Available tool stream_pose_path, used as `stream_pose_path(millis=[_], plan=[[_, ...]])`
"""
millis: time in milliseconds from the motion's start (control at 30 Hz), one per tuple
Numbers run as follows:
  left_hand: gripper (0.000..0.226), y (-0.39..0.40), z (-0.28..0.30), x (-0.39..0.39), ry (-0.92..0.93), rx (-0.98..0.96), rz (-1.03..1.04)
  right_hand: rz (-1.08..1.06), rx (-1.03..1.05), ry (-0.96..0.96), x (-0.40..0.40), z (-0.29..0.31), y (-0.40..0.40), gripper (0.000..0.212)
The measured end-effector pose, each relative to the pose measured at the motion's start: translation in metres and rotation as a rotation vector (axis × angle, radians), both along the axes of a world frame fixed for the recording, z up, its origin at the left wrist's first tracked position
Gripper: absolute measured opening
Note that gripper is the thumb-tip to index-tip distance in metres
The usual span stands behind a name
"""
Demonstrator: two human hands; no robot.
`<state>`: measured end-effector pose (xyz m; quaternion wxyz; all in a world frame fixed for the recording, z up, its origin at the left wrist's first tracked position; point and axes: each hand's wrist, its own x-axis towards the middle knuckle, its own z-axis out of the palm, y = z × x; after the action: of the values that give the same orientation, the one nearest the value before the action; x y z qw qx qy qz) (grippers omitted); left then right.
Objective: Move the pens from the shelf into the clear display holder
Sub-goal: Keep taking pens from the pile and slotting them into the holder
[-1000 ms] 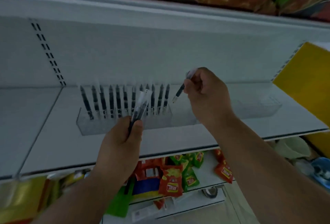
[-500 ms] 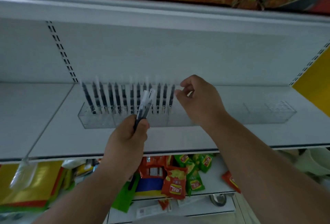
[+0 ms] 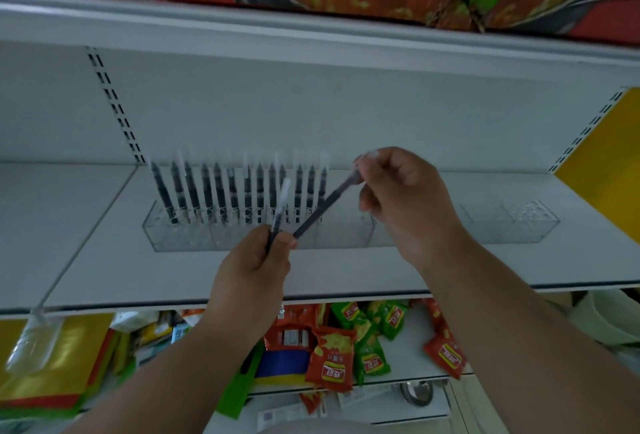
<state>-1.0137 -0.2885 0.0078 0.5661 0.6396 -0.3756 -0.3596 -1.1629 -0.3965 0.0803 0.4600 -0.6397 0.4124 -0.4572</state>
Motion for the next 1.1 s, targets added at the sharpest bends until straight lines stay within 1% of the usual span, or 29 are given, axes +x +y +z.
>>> stream_pose_path(millis=[133, 267, 367, 400, 533, 667, 800, 867, 1000, 1100], plan=[[0.026, 0.001, -0.002, 0.005, -0.053, 0.006, 0.045, -0.187, -0.222, 0.114, -0.008, 0.006, -0.013, 0.016], [0.027, 0.001, -0.004, 0.002, -0.088, 0.011, 0.03, -0.223, -0.392, 0.288, -0.007, 0.01, -0.019, 0.016], [0.028, -0.001, -0.006, 0.002, -0.079, 0.027, 0.021, -0.184, -0.428, 0.454, -0.003, 0.011, -0.021, 0.008], [0.029, -0.001, -0.006, 0.003, -0.082, 0.03, 0.018, -0.177, -0.437, 0.497, -0.002, 0.011, -0.021, 0.009], [0.028, -0.002, -0.008, 0.005, -0.097, 0.031, 0.015, -0.123, -0.441, 0.57, 0.006, 0.013, -0.024, 0.015], [0.026, -0.002, -0.01, 0.003, -0.1, 0.027, 0.016, -0.098, -0.412, 0.726, 0.016, 0.004, -0.028, 0.023], [0.028, -0.002, -0.01, 0.001, -0.11, 0.009, 0.008, -0.108, -0.343, 0.778, 0.013, -0.003, -0.028, 0.032], [0.028, -0.003, -0.01, 0.002, -0.104, 0.001, 0.006, -0.103, -0.311, 0.77, 0.009, -0.003, -0.027, 0.034], [0.029, -0.004, -0.009, 0.0, -0.075, 0.005, 0.005, -0.099, -0.293, 0.6, 0.002, 0.001, -0.02, 0.031], [0.028, -0.006, -0.005, -0.006, -0.093, -0.002, -0.031, 0.031, -0.244, 0.484, 0.001, 0.002, -0.008, 0.024]])
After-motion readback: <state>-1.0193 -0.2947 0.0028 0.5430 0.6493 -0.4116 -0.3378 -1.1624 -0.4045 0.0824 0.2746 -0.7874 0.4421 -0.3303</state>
